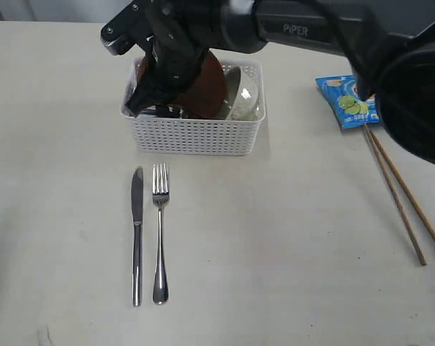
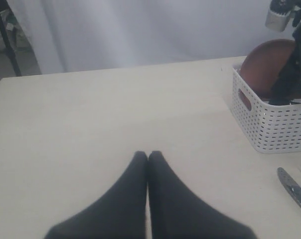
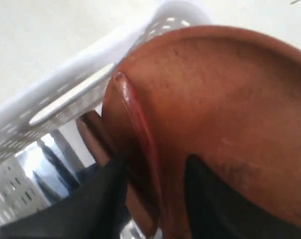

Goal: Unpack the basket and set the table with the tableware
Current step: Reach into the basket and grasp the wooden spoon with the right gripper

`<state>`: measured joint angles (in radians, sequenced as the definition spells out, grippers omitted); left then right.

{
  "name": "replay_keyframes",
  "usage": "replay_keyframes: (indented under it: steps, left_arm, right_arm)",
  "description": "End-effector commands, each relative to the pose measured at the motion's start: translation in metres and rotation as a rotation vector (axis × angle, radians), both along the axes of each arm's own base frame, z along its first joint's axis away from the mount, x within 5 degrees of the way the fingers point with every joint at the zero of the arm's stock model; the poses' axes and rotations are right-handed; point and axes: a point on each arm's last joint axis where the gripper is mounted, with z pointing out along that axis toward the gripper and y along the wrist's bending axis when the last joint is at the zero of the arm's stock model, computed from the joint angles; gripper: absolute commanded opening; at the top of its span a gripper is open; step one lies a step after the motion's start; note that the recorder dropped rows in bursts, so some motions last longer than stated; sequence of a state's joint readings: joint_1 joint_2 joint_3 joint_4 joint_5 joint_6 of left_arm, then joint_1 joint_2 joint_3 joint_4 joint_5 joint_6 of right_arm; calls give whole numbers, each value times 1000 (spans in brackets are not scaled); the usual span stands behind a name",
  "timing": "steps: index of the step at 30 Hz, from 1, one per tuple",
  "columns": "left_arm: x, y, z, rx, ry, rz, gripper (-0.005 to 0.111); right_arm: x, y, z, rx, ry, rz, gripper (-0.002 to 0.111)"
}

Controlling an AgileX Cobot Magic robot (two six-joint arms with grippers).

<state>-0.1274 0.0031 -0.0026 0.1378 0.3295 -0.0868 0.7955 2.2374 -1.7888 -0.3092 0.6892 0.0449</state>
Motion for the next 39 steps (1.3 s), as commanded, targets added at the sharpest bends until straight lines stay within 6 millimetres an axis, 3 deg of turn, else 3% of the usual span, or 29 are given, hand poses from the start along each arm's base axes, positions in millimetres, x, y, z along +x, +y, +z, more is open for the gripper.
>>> replay_keyframes:
  steps: [1, 11, 13, 16, 17, 35, 39]
  left_arm:
    - [0, 0, 0, 1, -11, -6, 0]
    - [0, 0, 0, 1, -11, -6, 0]
    - [0, 0, 0, 1, -11, -6, 0]
    - [0, 0, 0, 1, -11, -6, 0]
    - [0, 0, 0, 1, -11, -6, 0]
    - [0, 0, 0, 1, -11, -6, 0]
    - [0, 0, 0, 1, -11, -6, 0]
  right_arm:
    - [-2, 10, -2, 6, -49, 76, 37]
    - [4, 14, -26, -58, -61, 97, 37]
    - [5, 13, -32, -99, -57, 99, 30]
    - [5, 9, -33, -158, -58, 101, 1]
    - [5, 8, -32, -165, -61, 100, 0]
    - [-6, -9, 74, -82, -217, 49, 0]
    - [-14, -17, 108, -35, -264, 39, 0]
